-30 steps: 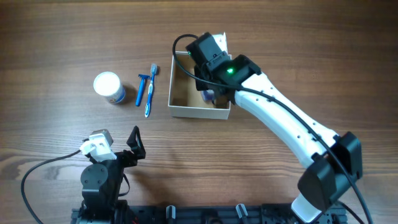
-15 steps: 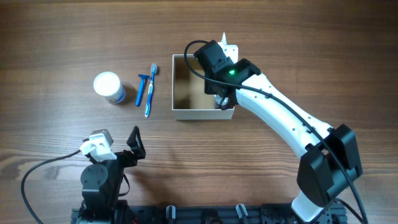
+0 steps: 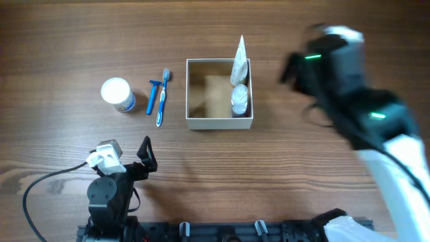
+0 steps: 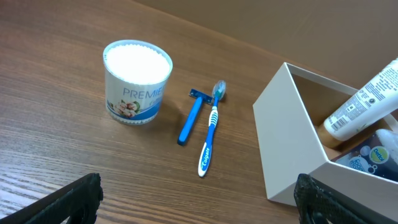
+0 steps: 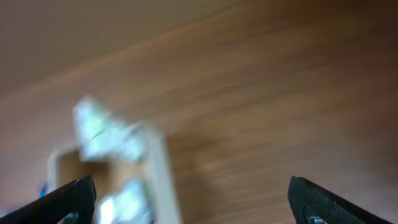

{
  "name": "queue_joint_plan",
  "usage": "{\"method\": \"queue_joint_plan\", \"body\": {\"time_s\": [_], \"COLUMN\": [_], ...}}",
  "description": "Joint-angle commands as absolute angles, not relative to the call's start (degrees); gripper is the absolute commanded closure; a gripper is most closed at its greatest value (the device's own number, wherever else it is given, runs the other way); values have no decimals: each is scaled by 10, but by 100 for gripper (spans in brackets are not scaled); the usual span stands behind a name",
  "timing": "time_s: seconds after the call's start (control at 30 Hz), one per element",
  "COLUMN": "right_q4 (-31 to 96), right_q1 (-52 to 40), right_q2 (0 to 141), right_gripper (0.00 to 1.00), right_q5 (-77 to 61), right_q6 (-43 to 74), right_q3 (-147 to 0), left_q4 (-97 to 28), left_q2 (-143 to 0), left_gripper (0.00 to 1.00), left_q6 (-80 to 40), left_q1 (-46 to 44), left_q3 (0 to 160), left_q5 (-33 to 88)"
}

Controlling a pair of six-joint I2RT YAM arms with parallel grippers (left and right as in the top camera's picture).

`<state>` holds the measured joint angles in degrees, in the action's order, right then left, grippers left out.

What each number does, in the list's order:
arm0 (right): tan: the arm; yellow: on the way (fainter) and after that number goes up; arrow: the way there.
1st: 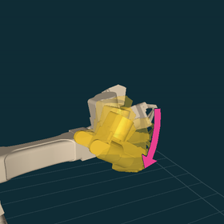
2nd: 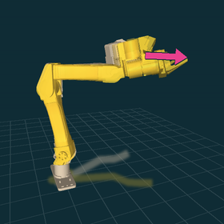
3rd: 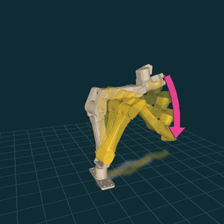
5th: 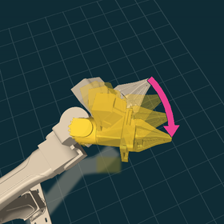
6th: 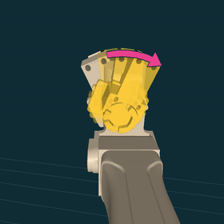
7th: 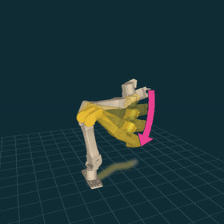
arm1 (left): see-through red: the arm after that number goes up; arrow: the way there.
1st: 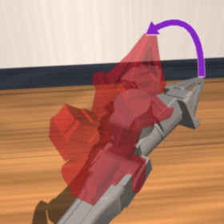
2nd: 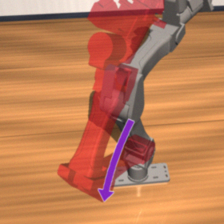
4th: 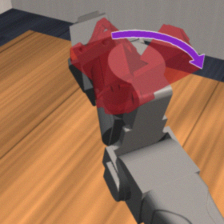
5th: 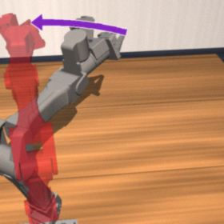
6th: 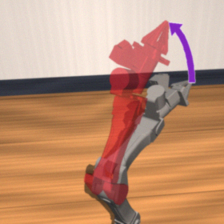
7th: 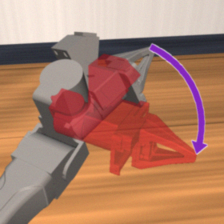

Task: Pack container
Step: 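Lift the right gripper away from the box to the side, then reach the left gripper to the cotton-swab tub and grasp it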

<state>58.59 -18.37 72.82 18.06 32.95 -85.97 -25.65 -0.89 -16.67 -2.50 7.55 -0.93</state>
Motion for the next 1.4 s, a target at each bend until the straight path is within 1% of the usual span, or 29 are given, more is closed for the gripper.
{"method": "queue_joint_plan", "body": {"time_s": [0.0, 0.1, 0.2, 0.4, 0.5, 0.57, 0.7, 0.77, 0.87, 0.93, 0.97, 1.1, 1.2, 1.27, 1.37], "right_q4": [603, 624, 634, 636, 636, 635, 635, 635, 634, 634, 634, 635, 635, 635, 635], "right_q1": [-56, 26, 54, 58, 58, 58, 58, 58, 58, 58, 58, 58, 58, 58, 58], "right_q2": [705, 714, 729, 765, 783, 794, 812, 820, 829, 831, 832, 832, 832, 832, 832], "right_gripper": [0, 0, 0, 0, 0, 0, 0, 0, 0, 0, 0, 0, 0, 0, 0], "right_q5": [80, 7, -1, -1, -1, -1, -1, -1, -1, -1, -1, -1, -1, -1, -1], "right_q6": [315, 317, 317, 316, 316, 317, 317, 317, 317, 317, 317, 317, 316, 317, 317], "right_q3": [-862, -861, -858, -858, -858, -858, -858, -858, -858, -858, -858, -858, -858, -858, -858], "left_q4": [-255, -255, -255, -215, -185, -172, -169, -170, -201, -241, -276, -393, -460, -483, -481], "left_q2": [-6, -6, -5, -5, -5, -6, -31, -71, -173, -243, -302, -491, -610, -673, -732], "left_gripper": [0, 0, 0, 0, 0, 0, 0, 0, 0, 0, 0, 0, 0, 0, 0], "left_q6": [-170, -170, -170, -171, -170, -173, -190, -195, -200, -199, -195, -128, -118, -118, -126], "left_q1": [-22, -22, -22, -22, -22, -22, -22, -22, -22, -19, -17, -2, 2, 2, 2], "left_q3": [74, 74, 74, 74, 75, 76, 124, 176, 293, 366, 428, 629, 754, 810, 823], "left_q5": [-7, -7, -7, -11, 21, 22, 10, -6, -22, -45, -60, -63, -62, -61, -48]}}
